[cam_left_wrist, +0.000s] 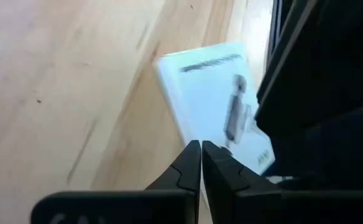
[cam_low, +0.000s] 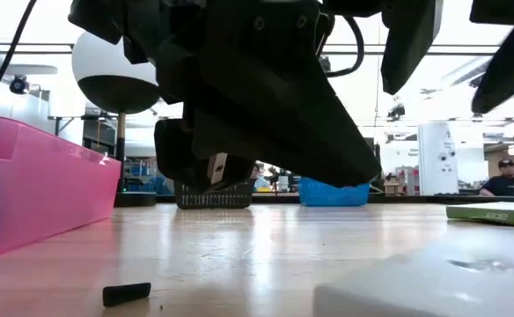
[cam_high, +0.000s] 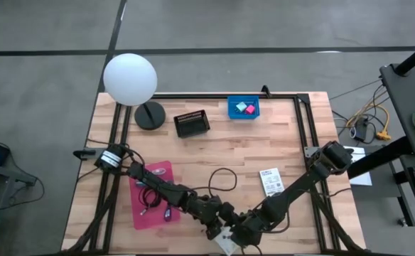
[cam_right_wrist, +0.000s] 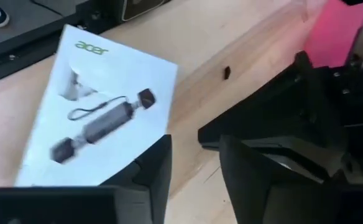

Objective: Pick and place items into bin
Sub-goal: Put the bottom card reader box into the black bin

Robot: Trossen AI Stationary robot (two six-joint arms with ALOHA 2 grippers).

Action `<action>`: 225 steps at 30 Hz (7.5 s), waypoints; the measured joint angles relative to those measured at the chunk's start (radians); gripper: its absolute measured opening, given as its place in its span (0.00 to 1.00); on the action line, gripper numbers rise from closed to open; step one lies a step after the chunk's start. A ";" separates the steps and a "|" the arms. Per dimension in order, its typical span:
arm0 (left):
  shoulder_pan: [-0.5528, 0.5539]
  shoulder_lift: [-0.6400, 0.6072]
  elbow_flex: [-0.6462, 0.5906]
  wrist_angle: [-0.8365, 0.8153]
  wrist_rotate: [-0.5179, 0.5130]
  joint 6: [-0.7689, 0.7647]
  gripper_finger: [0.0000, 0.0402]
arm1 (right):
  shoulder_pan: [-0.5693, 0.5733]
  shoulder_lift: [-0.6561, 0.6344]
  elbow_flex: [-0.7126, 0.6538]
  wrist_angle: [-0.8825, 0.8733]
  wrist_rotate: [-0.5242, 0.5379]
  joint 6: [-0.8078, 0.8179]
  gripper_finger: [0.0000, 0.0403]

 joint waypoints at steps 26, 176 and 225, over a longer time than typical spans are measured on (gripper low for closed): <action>0.000 0.001 0.017 0.000 0.045 0.003 0.00 | 0.051 -0.004 -0.005 -0.012 -0.184 0.249 0.56; -0.001 0.018 -0.053 -0.015 0.269 0.095 0.00 | 0.057 0.100 0.117 -0.040 0.226 0.189 0.54; -0.015 0.004 -0.068 0.109 0.278 0.271 0.00 | 0.052 0.061 0.137 0.043 0.048 0.052 0.49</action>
